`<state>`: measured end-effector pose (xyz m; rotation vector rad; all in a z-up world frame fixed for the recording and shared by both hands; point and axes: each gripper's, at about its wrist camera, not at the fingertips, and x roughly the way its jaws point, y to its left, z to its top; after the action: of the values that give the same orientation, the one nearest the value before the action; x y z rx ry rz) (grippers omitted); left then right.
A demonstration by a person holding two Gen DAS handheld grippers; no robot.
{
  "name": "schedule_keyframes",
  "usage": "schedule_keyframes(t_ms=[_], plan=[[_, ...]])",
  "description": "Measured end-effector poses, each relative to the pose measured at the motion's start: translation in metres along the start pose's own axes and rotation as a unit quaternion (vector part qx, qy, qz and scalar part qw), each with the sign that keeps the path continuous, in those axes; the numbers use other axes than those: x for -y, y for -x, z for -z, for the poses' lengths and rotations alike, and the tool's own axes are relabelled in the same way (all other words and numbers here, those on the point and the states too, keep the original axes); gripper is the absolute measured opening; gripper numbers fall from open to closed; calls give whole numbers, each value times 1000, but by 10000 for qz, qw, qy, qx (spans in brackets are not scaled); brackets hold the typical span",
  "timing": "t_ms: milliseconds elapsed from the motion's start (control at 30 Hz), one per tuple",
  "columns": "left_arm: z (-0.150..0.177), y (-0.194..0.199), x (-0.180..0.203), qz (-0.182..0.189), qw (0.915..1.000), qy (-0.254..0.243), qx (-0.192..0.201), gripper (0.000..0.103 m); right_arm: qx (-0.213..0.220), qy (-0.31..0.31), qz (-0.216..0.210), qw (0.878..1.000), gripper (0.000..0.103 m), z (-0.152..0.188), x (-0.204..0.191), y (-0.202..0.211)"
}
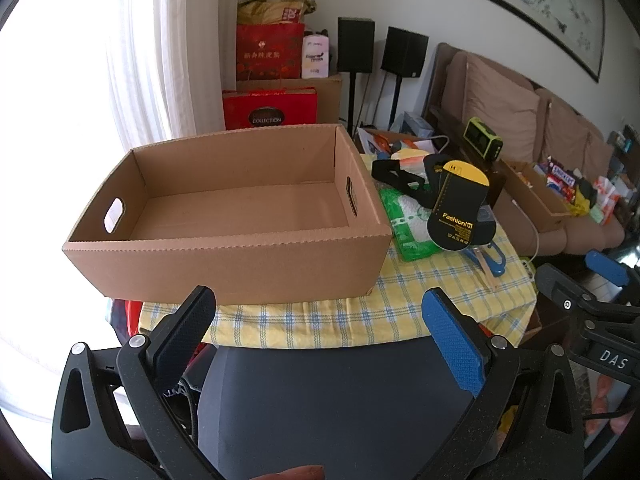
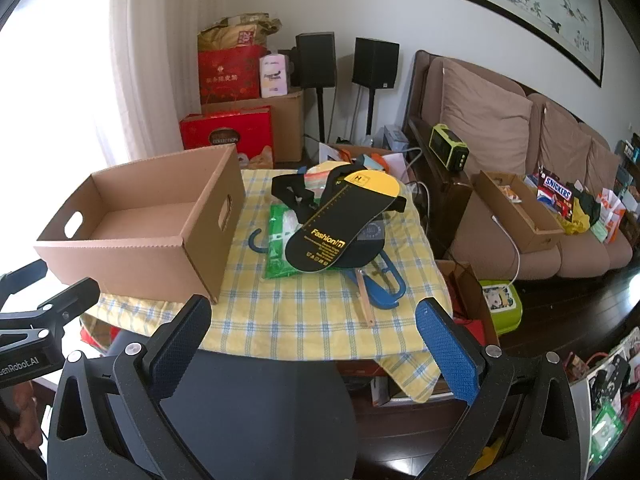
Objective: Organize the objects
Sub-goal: 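Move both tools toward the black insoles on the table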
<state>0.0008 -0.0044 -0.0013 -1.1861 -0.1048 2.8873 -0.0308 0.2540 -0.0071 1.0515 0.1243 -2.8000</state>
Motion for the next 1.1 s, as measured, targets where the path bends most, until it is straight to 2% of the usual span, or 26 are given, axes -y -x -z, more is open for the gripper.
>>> schedule_keyframes(t_ms=[700,867,1100], plan=[[2,-20,10,-61,9999,-137,-64,103,-14,-10,104,9999,103,-2,12,-15],[-4,-28,16,436,9986,-285,25,103,-43,-37,190,9998,103,-6,21,-26],[-18,-41,18,646,9977,-209,44,103,-36,-135,252,9996,103,-13,40,-40]])
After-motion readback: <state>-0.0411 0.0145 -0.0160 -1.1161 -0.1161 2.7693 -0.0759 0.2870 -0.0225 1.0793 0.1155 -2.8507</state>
